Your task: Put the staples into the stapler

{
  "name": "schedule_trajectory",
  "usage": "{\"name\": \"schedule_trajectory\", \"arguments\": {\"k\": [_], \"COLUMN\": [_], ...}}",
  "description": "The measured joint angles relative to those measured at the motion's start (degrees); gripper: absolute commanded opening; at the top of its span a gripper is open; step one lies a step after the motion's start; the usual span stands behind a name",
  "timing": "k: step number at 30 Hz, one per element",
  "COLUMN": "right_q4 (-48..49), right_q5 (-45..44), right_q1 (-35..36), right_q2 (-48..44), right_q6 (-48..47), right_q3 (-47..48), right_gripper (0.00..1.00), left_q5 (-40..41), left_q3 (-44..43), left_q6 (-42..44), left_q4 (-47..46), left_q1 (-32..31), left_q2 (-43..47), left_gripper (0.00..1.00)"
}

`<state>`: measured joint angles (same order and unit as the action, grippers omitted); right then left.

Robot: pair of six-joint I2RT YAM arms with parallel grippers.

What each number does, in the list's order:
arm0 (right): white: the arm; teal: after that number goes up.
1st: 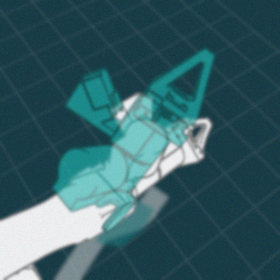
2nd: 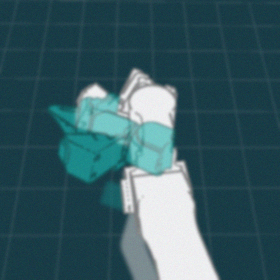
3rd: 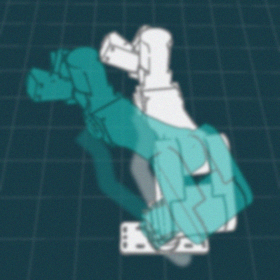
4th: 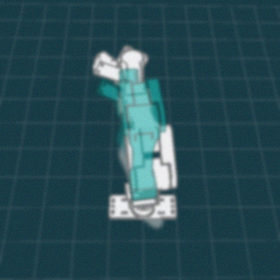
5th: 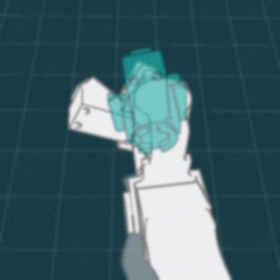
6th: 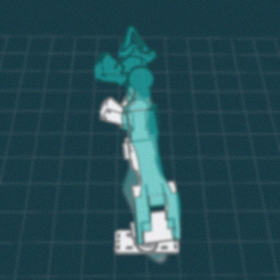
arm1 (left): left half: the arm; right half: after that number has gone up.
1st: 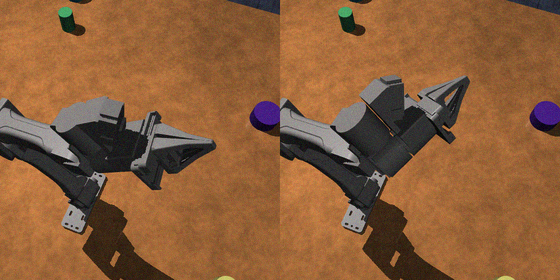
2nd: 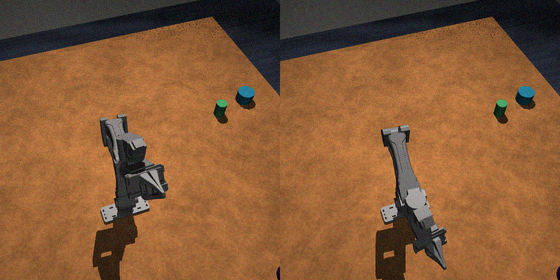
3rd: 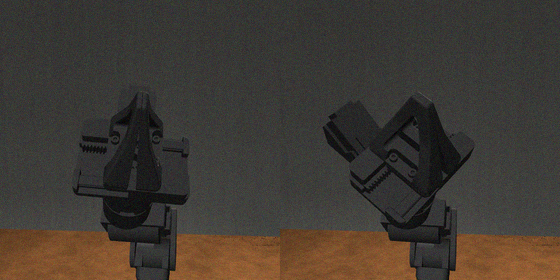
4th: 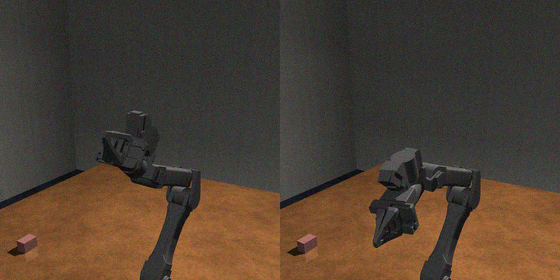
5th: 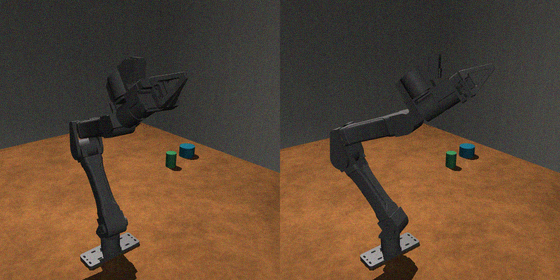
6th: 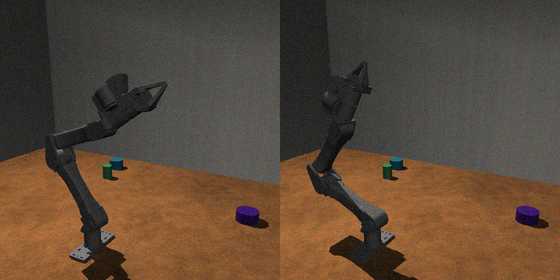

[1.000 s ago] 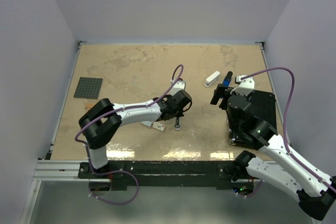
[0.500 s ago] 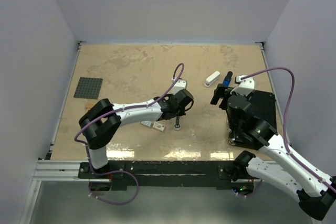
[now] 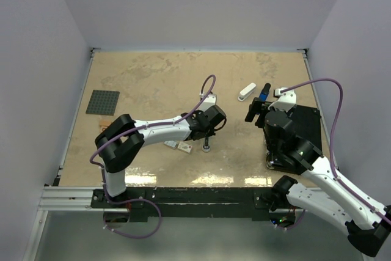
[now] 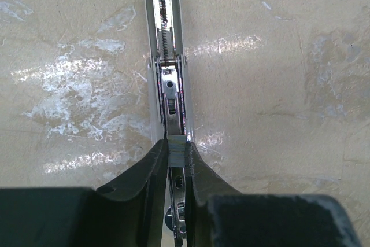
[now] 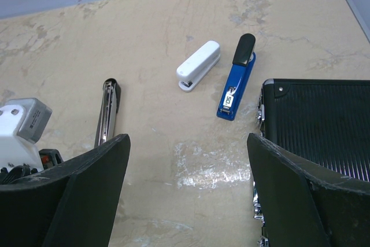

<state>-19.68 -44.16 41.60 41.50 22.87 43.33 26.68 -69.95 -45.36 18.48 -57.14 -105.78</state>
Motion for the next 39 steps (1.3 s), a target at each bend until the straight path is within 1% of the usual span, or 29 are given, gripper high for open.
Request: {"name": "schedule_trajectory", "arguments": {"k": [20,26,27,29,31,32,33,35,36,39], "right_q4": [0.0,0.0,0.0,0.0,0.0,0.0,0.0,0.0,0.0,0.0], "right_q5": [0.0,0.0,0.0,0.0,0.0,0.0,0.1,0.1,0.1,0.1], "right_q1": [0.0,0.0,0.0,0.0,0.0,0.0,0.0,0.0,0.0,0.0], "right_q2": [0.0,0.0,0.0,0.0,0.0,0.0,0.0,0.0,0.0,0.0], "right_q6": [0.0,0.0,0.0,0.0,0.0,0.0,0.0,0.0,0.0,0.0], "right_q3": [0.0,0.0,0.0,0.0,0.0,0.0,0.0,0.0,0.0,0.0], "right_gripper": [0.87,0.87,0.87,0.87,0.87,0.87,0.87,0.87,0.87,0.87], "left_q5": [0.0,0.0,0.0,0.0,0.0,0.0,0.0,-0.2,-0.3,-0.5], "left_q3": [-0.9,-1.0,-1.0,-1.0,-1.0,-1.1,-1.1,-1.1,-1.1,-1.1], "left_q6": [-0.1,-0.2,-0.2,-0.4,-0.5,-0.5,-0.6,-0.6,-0.6,-0.6], "left_q4": [0.8,0.9,1.0,1.0,1.0,1.1,1.2,1.6,1.8,2.1], "left_q1": [0.0,0.0,0.0,0.0,0.0,0.0,0.0,0.0,0.0,0.0], "left_q2": [-1.2,-1.2,-1.2,-1.2,-1.2,-1.2,-1.2,-1.2,-1.2,-1.2], "left_gripper": [0.01,0.11,0.16,0.18,0.25,0.26,0.3,0.32,0.37,0.39]}}
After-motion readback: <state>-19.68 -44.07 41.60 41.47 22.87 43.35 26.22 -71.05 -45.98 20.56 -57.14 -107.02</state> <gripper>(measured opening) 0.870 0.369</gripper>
